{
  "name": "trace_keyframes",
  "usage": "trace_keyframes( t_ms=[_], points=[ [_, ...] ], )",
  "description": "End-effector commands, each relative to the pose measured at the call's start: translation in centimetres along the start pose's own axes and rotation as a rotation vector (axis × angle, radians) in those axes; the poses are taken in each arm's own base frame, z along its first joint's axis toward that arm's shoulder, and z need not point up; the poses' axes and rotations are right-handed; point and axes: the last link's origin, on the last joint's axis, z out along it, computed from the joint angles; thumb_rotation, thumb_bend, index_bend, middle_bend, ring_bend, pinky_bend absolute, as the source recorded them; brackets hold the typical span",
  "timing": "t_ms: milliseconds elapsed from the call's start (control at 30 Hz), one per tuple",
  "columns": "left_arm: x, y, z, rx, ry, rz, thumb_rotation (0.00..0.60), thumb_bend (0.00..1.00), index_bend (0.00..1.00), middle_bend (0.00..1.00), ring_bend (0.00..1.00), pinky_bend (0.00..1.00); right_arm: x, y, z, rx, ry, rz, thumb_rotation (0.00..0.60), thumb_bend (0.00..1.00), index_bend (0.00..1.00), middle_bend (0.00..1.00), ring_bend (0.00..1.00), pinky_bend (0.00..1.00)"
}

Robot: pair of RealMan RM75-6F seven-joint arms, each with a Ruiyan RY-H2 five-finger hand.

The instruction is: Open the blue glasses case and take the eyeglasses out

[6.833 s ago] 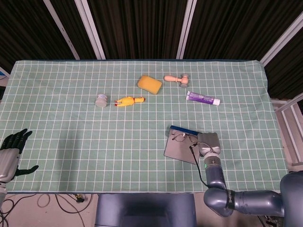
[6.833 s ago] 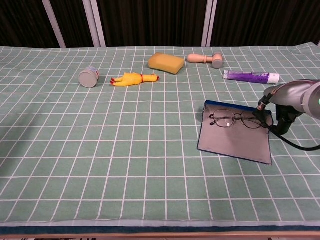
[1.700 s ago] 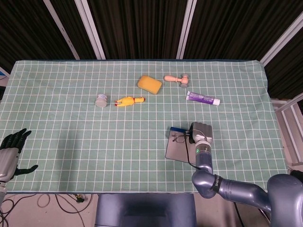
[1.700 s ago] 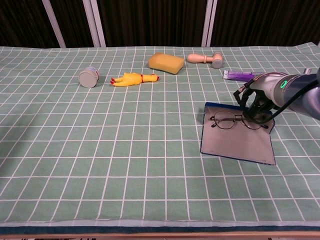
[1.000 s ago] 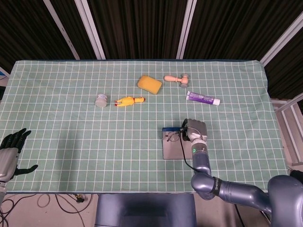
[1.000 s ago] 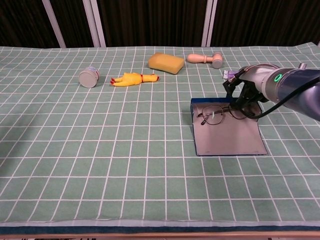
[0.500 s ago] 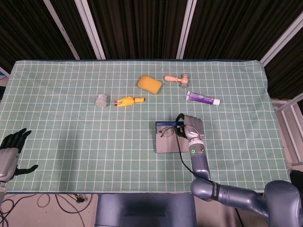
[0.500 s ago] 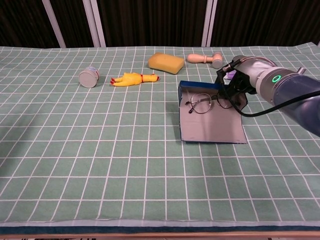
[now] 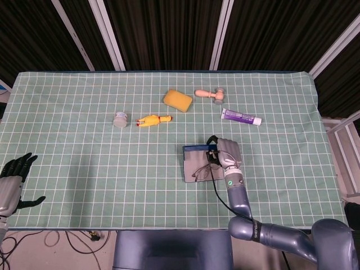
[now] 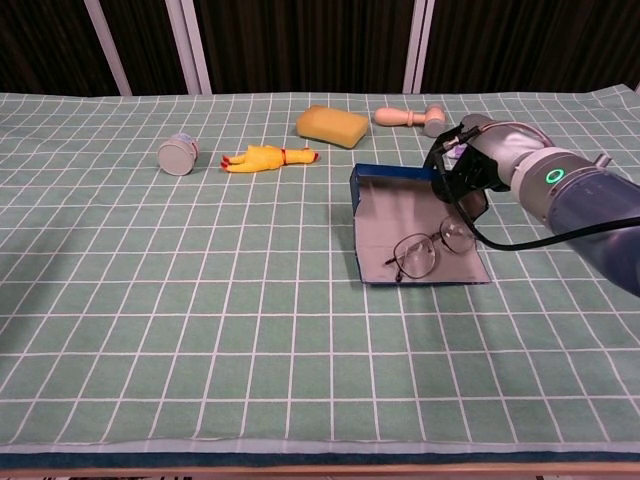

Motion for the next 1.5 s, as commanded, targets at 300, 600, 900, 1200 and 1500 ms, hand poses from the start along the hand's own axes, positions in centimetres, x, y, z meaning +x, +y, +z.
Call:
trace_keyframes(
  t_ms=[300,600,900,1200,1500],
  points=[
    [0.0,0.0,0.0,0.002,0.001,-0.001,0.6,0.03,0.0,0.0,0.0,0.0,0.0,-0.7,1.0,0.026,0.043,0.002,0.6,0.57,0.6,0.89,0.97,0.98],
    [0.0,-0.1,0.1,0.007,0.0,-0.003,0.6,0.04,0.0,0.0,0.0,0.0,0.2,-2.7,3.0,0.085,0.119,0.048,0.6,0.57,0.6,0.89,0.97,0.98],
    [0.0,-0.1,0.2,0.007,-0.004,-0.009,0.6,0.04,0.0,0.0,0.0,0.0,-0.5,-3.1,3.6,0.111,0.158,0.067,0.6,0.57,0.6,0.89,0.97,0.98],
    [0.0,0.0,0.2,0.006,-0.003,-0.009,0.6,0.04,0.0,0.0,0.0,0.0,-1.1,-5.3,4.3,0.161,0.16,0.067,0.6,0.57,0.6,0.89,0.97,0.98],
    [0.0,0.0,0.2,0.004,-0.004,-0.01,0.6,0.04,0.0,0.0,0.0,0.0,-2.3,-6.5,4.6,0.178,0.131,0.023,0.6,0.55,0.58,0.89,0.97,0.97]
  ],
)
